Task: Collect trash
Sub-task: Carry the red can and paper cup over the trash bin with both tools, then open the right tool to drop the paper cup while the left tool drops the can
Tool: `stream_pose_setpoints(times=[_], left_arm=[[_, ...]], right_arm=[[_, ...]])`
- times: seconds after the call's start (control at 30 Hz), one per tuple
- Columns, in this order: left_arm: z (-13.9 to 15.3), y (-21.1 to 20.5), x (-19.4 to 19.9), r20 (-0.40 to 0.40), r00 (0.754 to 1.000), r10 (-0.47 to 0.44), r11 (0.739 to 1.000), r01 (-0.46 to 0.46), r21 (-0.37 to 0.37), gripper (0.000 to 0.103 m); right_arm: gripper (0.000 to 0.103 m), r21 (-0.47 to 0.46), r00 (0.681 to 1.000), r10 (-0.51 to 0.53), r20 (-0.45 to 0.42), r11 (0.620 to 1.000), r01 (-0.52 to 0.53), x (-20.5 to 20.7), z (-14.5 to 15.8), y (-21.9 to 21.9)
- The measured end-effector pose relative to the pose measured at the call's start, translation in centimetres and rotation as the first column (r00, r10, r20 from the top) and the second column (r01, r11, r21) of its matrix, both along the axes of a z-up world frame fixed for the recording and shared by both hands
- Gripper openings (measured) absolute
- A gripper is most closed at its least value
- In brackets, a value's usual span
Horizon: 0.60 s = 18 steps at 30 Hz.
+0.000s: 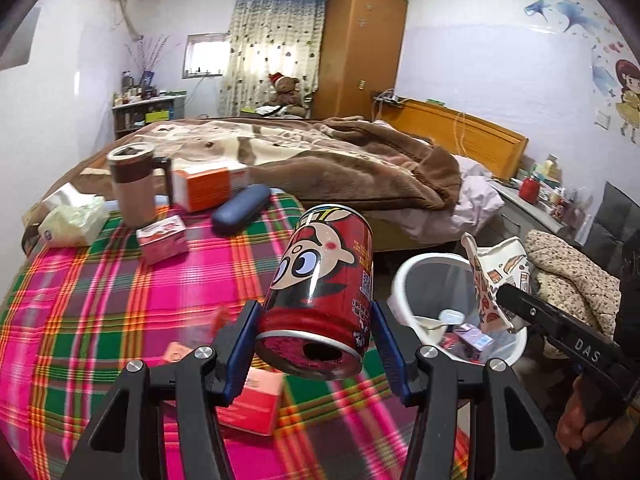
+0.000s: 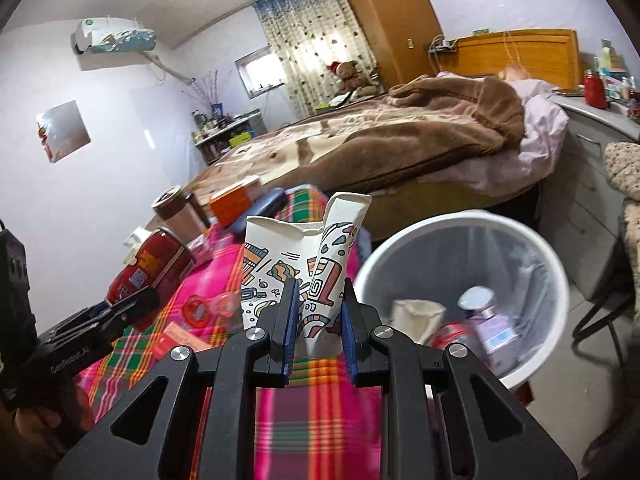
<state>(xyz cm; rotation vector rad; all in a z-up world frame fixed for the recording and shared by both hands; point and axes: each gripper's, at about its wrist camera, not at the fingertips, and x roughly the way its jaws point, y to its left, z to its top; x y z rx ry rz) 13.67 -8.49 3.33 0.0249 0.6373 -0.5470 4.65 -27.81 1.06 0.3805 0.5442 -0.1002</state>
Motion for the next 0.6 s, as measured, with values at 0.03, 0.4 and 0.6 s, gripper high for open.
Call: stream_pose_setpoints(times=[0.03,0.4,0.6], left_arm=[[0.1,-0.8,-0.2,0.002,1.0,-0.013,1.0,0.013,0.003,0.056],[-0.3,-7.5,-1.3,-0.018,0.994,-0.106,0.994,0.106,0.008,0.056],[-1.1,-11.2,-1.8,-0.033,0.989,-0.145,0.989,0.145,0.02,0.056]], right_arm=[[0.02,-0.004,1.0,-0.01,0.001,1.0,0.01,-0.2,0.1,-0.5],[0.02,-0.028,0.996,-0.07,-0.053,0.997,0.069,-0.4,-0.4,-4.9],[0.02,-0.043,0.991,-0.102,-0.083,0.994,0.098,-0.4,-1.2,-7.3]])
